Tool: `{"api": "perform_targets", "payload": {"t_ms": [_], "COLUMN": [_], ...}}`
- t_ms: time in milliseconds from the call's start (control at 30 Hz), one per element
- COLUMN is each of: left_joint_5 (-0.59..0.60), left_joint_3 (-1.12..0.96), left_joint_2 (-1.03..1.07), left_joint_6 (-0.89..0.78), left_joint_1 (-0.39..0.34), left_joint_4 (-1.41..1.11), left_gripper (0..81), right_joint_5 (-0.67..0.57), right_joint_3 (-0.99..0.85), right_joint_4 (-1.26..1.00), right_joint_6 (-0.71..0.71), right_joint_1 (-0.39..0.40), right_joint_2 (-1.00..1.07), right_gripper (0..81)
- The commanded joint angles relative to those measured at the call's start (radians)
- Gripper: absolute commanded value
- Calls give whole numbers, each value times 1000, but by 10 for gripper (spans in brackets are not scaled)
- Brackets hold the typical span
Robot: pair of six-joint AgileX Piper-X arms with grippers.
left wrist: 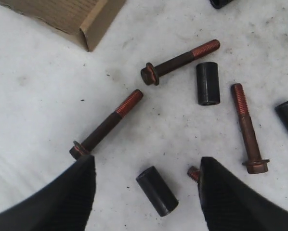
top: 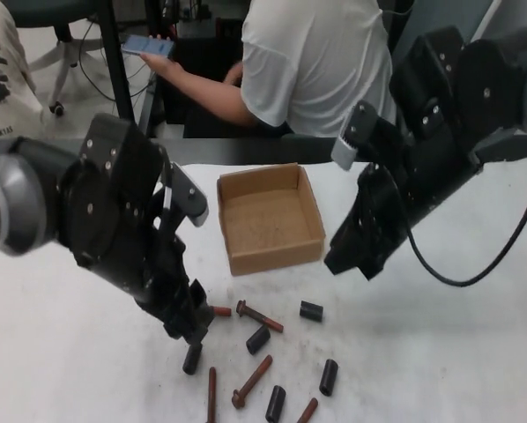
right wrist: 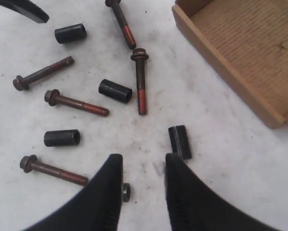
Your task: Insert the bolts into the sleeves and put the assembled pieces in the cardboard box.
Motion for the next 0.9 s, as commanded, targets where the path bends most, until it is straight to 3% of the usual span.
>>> {"api": "perform_targets", "payload": {"t_ms": [0, 267, 467, 633, 867], "left_joint_5": [-4, -4, -1, -1, 12], "left_joint_3": [-19, -19, -19, -19, -19], "left_joint_2": [-10, -39, -81, -93, -93], "left_joint_6": [6, 5, 5, 5, 5], "left_joint_1": [9, 10, 10, 10, 10], "left_joint_4": [20, 71, 75, 77, 98], "left_gripper": [574, 574, 574, 574, 574], "right_joint_5": [-27, -23, -13, 53, 53], "right_joint_3": [37, 165, 170, 168, 130], "right_joint_4": [-14, -215, -169, -240, -235], "right_joint_6": [-16, -21, 18, -63, -16], "right_joint_1": [9, 34, 31, 31, 31], "right_joint_2": [-3, 16, 113, 159, 158], "right_gripper": [288, 288, 288, 288, 288]}}
